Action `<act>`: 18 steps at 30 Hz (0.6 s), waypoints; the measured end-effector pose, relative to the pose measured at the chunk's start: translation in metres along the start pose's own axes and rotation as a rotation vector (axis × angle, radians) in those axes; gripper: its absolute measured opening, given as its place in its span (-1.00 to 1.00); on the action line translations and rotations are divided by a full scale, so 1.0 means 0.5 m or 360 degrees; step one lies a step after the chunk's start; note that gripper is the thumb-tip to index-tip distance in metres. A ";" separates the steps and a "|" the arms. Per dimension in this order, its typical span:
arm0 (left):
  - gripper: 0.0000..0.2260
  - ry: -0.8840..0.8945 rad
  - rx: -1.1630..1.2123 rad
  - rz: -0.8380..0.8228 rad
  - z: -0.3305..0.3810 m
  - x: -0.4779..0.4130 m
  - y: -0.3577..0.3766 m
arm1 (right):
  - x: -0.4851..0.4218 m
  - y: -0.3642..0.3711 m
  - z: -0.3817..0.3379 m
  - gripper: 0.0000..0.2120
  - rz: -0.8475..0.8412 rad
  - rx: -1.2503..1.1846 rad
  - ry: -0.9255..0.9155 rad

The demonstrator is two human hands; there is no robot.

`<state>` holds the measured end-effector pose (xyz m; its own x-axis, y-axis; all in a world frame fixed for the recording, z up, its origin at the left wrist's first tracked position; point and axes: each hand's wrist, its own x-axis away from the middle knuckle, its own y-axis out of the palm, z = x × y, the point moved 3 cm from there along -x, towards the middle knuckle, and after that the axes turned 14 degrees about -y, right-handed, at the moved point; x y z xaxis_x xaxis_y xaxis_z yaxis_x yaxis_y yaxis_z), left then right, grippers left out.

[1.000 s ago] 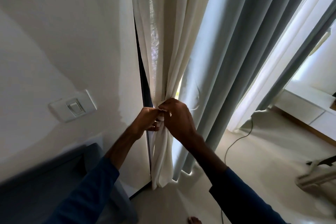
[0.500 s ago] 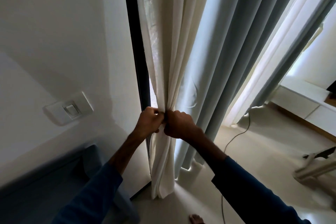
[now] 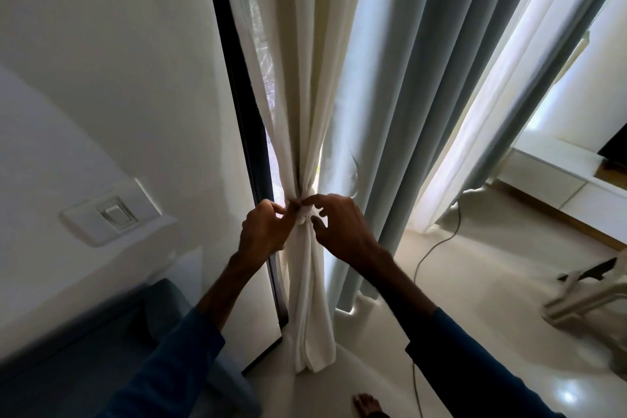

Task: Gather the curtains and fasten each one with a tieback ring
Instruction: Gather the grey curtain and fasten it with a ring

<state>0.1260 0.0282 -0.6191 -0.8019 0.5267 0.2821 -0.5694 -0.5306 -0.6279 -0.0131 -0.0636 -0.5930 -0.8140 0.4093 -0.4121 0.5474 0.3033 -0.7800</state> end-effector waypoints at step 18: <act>-0.96 0.1303 0.0096 0.0331 0.449 0.035 -0.032 | -0.128 -0.378 0.078 -0.74 0.0660 0.0146 -0.0106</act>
<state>0.0805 -0.1034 -0.4412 -0.5201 0.7171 -0.4640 -0.4521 -0.6920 -0.5627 -0.0718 -0.1806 -0.4377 -0.5412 0.4228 -0.7269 0.8139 0.0460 -0.5792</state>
